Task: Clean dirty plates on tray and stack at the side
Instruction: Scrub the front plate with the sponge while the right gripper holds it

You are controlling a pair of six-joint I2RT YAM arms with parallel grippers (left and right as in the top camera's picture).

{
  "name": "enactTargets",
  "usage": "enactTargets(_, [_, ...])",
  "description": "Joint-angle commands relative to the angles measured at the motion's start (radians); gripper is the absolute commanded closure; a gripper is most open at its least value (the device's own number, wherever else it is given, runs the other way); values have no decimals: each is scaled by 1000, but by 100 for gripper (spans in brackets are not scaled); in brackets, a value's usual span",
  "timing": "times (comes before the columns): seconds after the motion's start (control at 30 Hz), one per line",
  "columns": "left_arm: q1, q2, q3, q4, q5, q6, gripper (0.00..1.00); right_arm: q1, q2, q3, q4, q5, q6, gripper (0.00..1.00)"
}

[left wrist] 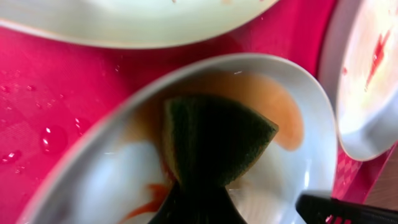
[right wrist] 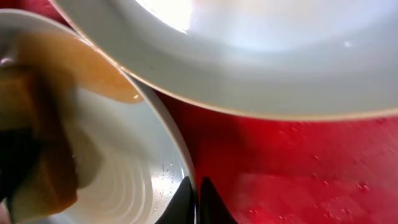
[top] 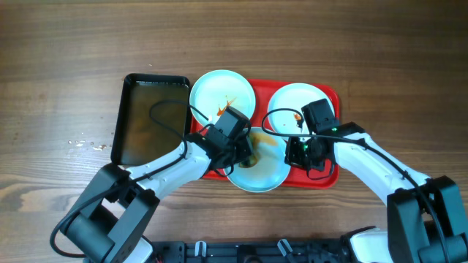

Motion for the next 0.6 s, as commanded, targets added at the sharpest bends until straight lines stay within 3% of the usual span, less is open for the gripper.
enactTargets(0.0, [25, 15, -6, -25, -106, -8, 96, -5, 15, -12, -39, 192, 85, 96])
enactTargets(0.3, [56, -19, -6, 22, -171, 229, 96, -5, 15, -12, -46, 192, 73, 96])
enactTargets(0.43, [56, -134, -6, -89, -171, 229, 96, -5, 15, -12, -46, 190, 47, 96])
enactTargets(0.57, [56, -206, -6, -71, -138, 228, 96, -5, 15, -12, -43, 186, 47, 96])
